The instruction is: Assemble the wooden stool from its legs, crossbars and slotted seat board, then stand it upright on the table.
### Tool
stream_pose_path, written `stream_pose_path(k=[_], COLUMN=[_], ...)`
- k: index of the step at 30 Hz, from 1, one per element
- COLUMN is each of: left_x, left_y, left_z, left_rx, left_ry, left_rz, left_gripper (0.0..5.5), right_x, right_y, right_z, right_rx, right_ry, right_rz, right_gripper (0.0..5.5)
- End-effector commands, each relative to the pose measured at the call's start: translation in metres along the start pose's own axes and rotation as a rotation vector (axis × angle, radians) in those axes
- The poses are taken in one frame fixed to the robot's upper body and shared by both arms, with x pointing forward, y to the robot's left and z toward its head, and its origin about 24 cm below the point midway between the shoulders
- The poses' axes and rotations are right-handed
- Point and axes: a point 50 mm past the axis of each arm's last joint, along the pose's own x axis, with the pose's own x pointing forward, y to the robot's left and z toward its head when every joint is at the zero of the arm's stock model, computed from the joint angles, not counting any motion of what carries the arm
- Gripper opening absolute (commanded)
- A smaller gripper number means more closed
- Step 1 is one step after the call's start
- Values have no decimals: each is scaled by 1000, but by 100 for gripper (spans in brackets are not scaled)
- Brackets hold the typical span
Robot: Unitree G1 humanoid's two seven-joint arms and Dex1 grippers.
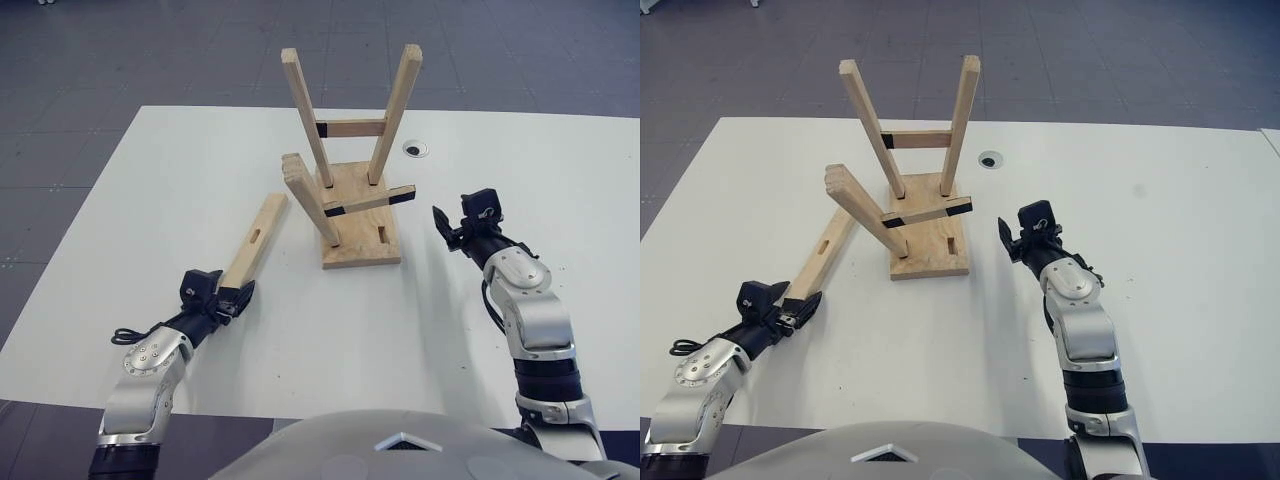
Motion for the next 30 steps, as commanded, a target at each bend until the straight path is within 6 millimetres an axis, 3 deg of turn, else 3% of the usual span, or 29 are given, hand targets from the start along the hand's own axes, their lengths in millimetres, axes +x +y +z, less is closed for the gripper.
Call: stream_pose_path(k=[1, 5, 7, 10, 13, 17, 18, 20, 23, 26, 30], left_x=[2, 8, 17, 30, 36, 11, 4, -11, -22, -14, -13], left_y=[-8, 4, 13, 21, 24, 19, 15, -11, -50, -76, -90], left_z=[-2, 11, 29, 62, 121, 222, 240, 272, 289, 274, 260], left_rx=[-45, -17, 9, 30, 20, -51, -67, -89, -160, -239, -330], left_ry=[17, -13, -78, -209, -444, -805, -859, -883, -853, -745, -658], left_rz=[-20, 34, 80, 113, 89, -56, -116, -366, -626, -745, -915], left_gripper=[298, 228, 205, 205, 205, 205, 205, 205, 205, 205, 205], right_x=[2, 5, 7, 9, 9, 3, 0, -12, -30, -34, -45], right_y=[-6, -15, -18, -18, -21, -31, -32, -28, -17, -7, 9], right_z=[5, 11, 16, 23, 43, 84, 92, 118, 146, 159, 166], right_rx=[2, 62, 92, 177, 313, 539, 597, 682, 740, 801, 904], right_ry=[-15, -36, -59, -105, -193, -343, -372, -474, -572, -560, -570], right_rz=[-20, -62, -72, -70, -40, 86, 134, 342, 621, 759, 1004], right_gripper=[285, 285, 285, 336, 400, 473, 476, 476, 476, 476, 497])
